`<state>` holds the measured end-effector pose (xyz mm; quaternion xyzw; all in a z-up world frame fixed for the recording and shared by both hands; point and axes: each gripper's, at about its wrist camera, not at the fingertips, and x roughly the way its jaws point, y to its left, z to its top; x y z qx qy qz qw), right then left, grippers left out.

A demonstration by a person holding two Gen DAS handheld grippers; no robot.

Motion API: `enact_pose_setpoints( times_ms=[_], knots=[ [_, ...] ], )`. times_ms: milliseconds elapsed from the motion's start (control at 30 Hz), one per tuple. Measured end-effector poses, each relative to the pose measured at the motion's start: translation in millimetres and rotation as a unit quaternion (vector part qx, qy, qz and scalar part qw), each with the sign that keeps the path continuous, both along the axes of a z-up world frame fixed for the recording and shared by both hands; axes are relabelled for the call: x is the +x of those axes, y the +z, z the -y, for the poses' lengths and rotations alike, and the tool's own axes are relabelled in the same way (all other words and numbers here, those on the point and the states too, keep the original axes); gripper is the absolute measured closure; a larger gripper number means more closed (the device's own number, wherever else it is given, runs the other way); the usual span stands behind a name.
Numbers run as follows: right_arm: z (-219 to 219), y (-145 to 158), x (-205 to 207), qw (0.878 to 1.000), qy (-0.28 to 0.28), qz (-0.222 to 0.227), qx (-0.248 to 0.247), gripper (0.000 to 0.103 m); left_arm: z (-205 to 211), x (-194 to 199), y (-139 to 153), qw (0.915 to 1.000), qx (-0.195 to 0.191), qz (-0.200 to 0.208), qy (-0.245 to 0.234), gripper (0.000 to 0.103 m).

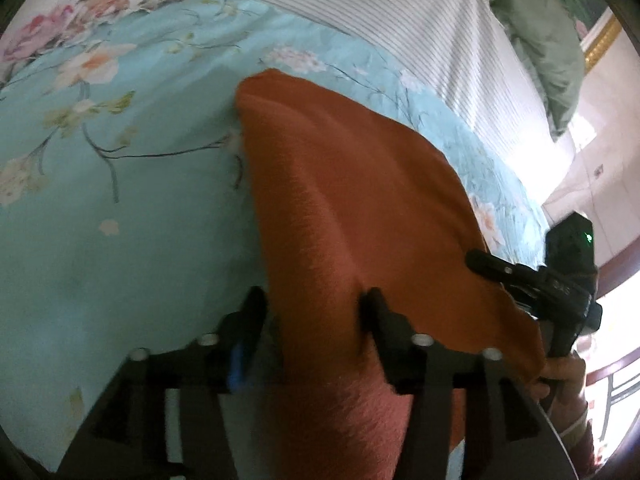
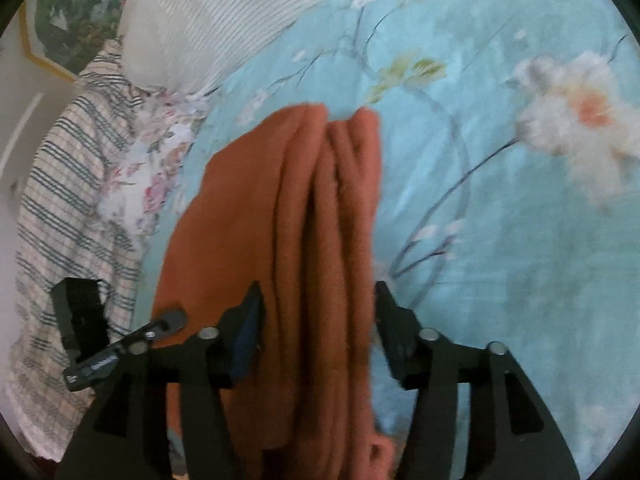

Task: Fold small clothes

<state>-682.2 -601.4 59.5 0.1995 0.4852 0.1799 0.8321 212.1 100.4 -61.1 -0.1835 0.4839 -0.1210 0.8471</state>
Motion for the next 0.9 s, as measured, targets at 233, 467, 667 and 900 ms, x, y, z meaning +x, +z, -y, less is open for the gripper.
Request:
enact_pose_setpoints(
  times_ms=[233,467,667,900],
  knots=[
    [-12,39,-2,0.998,0.029,0.058,0.002,0.045,-13,-23,24,0.9987,-0.002,0.042,0.030,0.048],
    [-30,8,33,0.999,0.044,0.005,0.006,0.057,4,-34,45,0.9962,-0.012,0.080,-0.032,0.052],
    [-20,39,29,0.996,0.043,0.051,0.064,0.092,24,-30,46,0.9944,-0.002,0.078,-0.071,0.055],
    [6,11,14,1.000,-0.001,0.026,0.016,0.092,50,-32,39,0.9907,0.015,0.072,-0.114,0.058]
  ],
)
